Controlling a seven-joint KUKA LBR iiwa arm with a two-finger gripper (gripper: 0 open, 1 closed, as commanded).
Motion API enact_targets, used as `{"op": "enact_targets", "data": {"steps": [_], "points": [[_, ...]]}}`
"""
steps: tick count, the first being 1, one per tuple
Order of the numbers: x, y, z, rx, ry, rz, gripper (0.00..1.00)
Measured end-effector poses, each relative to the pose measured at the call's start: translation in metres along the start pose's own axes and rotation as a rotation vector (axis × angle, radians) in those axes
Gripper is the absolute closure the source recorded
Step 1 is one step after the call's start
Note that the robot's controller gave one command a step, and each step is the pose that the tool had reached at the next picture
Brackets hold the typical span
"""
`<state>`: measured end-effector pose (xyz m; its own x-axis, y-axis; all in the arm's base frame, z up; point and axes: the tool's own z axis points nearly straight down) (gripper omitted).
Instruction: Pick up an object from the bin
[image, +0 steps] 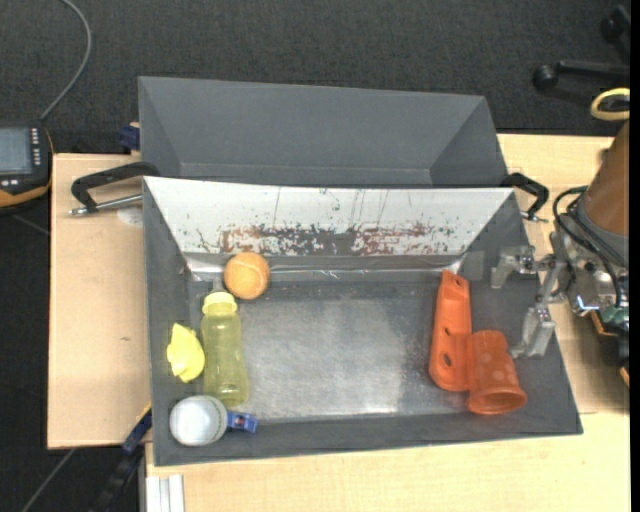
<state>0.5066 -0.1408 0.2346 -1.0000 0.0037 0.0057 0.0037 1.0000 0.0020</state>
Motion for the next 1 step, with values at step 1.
{"op": "enact_targets", "data": {"steps": [1], "points": [[-0.0016,0.0009,-0.0047,0.002,-0.009,-0.003,0.00]]}}
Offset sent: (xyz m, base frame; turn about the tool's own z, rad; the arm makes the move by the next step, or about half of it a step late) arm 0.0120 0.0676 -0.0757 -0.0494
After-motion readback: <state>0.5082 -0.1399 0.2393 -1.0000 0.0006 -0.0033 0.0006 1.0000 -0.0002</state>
